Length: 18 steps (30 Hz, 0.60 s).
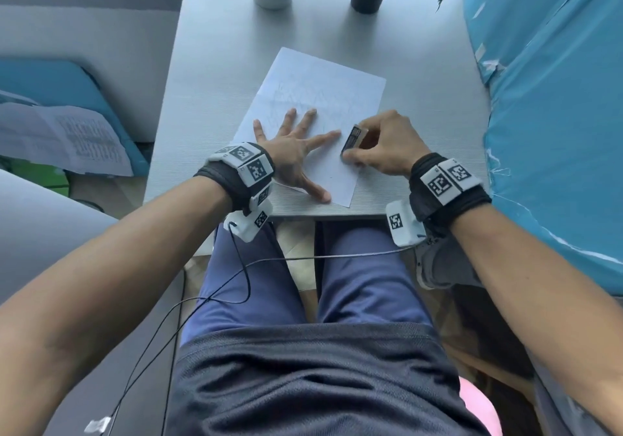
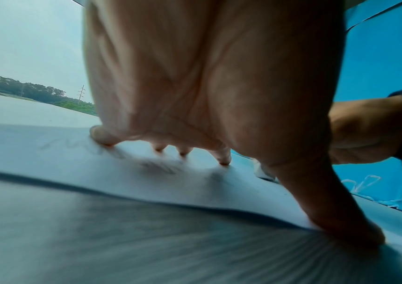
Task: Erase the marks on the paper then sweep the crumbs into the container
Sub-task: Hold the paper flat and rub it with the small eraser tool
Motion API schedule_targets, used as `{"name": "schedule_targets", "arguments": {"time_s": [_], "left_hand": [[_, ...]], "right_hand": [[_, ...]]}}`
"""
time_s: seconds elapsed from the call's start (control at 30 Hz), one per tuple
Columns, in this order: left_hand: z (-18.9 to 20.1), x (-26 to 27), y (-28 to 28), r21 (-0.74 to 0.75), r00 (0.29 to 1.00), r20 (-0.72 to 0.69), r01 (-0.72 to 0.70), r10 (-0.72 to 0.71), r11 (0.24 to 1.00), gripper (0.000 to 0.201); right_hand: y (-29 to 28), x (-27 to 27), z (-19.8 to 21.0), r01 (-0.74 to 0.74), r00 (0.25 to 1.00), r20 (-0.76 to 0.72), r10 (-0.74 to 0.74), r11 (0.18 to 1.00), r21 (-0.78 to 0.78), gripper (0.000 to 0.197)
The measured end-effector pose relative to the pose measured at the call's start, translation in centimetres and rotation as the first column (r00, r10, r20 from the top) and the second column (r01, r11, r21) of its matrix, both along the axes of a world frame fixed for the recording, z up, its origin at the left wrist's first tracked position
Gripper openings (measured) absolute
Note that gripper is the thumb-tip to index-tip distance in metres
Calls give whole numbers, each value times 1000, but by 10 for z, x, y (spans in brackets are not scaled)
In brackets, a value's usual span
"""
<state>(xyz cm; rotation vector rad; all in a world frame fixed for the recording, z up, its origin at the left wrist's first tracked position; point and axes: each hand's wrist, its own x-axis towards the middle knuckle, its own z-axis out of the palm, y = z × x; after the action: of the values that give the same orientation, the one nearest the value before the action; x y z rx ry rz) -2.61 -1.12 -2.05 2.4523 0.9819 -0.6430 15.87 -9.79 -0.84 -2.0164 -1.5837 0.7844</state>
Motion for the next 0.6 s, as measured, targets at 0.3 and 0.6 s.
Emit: {"name": "schedule_targets", "arguments": {"time_s": [0.3, 0.6], "left_hand": [[-1, 0, 0, -4, 1000, 3, -16, 16, 1000, 131], [-4, -1, 0, -2, 1000, 14, -17, 17, 1000, 132]], "right_hand": [[-7, -12, -2, -91, 995, 47, 92, 996, -17, 28], [-10, -19, -3, -151, 985, 72, 158, 984, -92, 32]]}}
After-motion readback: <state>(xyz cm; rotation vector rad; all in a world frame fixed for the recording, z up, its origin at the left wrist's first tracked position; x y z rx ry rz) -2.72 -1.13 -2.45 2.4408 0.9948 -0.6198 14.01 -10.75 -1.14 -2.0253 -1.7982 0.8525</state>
